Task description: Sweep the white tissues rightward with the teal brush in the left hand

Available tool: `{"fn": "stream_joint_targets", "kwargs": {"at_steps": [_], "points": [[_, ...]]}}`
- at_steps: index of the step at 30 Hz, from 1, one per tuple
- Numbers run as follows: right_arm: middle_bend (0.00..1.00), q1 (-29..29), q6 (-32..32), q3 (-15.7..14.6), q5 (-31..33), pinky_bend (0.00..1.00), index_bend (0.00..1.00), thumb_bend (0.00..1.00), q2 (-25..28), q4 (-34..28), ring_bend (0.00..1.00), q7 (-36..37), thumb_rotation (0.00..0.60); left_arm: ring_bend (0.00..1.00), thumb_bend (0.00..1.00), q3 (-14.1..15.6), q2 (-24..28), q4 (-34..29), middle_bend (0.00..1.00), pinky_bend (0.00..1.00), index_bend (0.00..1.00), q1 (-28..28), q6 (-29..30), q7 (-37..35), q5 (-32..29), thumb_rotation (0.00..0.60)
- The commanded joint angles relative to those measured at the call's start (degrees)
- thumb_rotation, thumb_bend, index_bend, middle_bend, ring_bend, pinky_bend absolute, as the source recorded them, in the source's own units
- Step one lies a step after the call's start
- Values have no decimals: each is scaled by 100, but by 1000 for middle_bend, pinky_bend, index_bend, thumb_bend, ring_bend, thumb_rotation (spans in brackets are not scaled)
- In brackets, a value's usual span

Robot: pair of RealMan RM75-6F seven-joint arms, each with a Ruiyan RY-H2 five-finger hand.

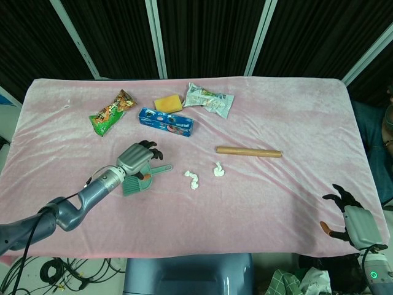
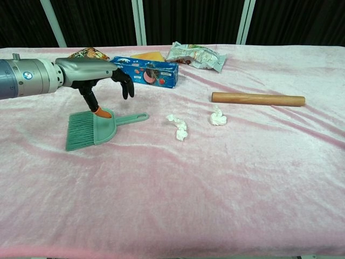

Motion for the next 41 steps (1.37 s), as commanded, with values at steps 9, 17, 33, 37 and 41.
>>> {"fn": "stream_joint_targets", "kwargs": {"at_steps": [9,17,33,37,41], "points": [[65,1,8,7,31,232,300,211,-18,3,110,-62,600,25,162,-684,1006,-1548,239,109,203,193,380,216,-748,600],[67,0,37,22,55,232,300,213,-20,11,110,-136,600,36,162,-521,2034,-3061,249,115,208,1230,1980,2083,-1290,600],[63,-82,634,55,-413,177,242,201,-245,403,95,-601,600,35,166,922,2312,-3588,204,106,204,4335,5070,1171,-595,600],[56,-97,748,57,-523,170,221,198,-291,498,91,-659,600,8,166,927,2414,-3547,165,83,204,4425,4889,941,-590,600],[55,-109,814,49,-596,164,217,195,-313,575,90,-717,600,0,165,856,2450,-3594,157,84,204,4497,4862,987,-597,600]]}}
